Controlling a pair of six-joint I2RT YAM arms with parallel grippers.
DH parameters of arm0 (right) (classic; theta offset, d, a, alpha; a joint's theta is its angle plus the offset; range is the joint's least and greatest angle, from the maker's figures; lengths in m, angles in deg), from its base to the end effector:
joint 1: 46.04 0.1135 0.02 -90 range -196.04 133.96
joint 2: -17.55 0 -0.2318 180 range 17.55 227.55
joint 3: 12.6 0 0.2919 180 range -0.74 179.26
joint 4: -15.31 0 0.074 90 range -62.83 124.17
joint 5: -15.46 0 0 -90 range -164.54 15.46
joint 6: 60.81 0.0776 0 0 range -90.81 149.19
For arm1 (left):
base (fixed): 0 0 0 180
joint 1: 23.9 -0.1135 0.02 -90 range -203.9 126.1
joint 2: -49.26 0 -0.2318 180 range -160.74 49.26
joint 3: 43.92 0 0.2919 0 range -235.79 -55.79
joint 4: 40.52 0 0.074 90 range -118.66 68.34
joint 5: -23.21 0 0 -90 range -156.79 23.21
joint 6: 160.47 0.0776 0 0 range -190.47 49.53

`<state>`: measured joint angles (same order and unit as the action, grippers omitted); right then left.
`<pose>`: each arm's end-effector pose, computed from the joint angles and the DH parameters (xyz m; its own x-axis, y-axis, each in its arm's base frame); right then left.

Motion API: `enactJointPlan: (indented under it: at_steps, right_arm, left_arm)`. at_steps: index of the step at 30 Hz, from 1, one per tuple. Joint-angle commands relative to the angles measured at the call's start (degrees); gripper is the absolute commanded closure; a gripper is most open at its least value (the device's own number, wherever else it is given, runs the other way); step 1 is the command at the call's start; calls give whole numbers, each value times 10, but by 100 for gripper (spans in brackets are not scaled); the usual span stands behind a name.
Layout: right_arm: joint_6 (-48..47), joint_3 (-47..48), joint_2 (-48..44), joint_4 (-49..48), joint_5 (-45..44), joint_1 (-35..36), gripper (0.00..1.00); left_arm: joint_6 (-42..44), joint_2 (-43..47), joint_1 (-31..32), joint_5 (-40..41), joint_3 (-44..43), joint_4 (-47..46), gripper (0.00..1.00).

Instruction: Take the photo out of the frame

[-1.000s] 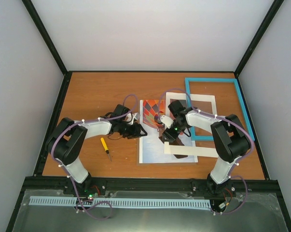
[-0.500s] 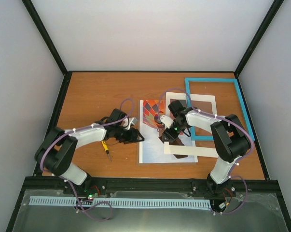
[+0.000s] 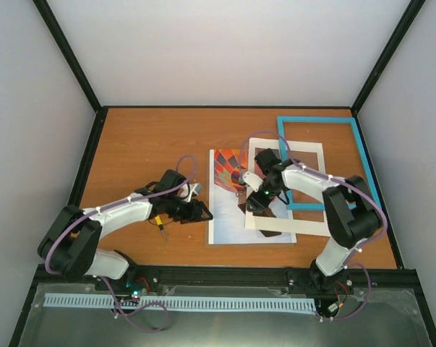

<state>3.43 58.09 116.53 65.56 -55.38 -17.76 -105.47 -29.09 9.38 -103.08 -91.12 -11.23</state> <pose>0.2895 0.1847 0.0598 -0.5579 -0.7663 -0.3187 -0.8299 0.5196 0.2033 0.2175 -0.1977 0.0708 -0.9894 0.0964 -0.1088 0.1452 0.6945 -0.7047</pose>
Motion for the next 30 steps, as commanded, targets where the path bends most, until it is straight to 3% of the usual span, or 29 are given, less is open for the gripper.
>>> enactJointPlan:
  at_steps: [1, 5, 9, 16, 21, 30]
  right_arm:
    - [-38, -9, -94, 69, -38, -28, 34]
    - [-92, -33, -167, 136, -69, -87, 31]
    - [-207, -86, -247, 200, -91, -141, 30]
    - [-395, -243, -395, 167, -187, -168, 16]
    - [-502, -320, -437, 116, -214, -165, 14]
    - [-484, -383, -437, -19, -257, -107, 16]
  left_arm:
    - [-3, -10, 2, 19, -51, -14, 46]
    - [18, -54, 2, 8, -81, -3, 47]
    - [27, -67, 6, -9, -79, -22, 48]
    - [35, -87, 7, -4, -70, -29, 47]
    - [22, -98, 6, 0, -63, -38, 48]
    - [5, -105, 6, -2, -46, -63, 48]
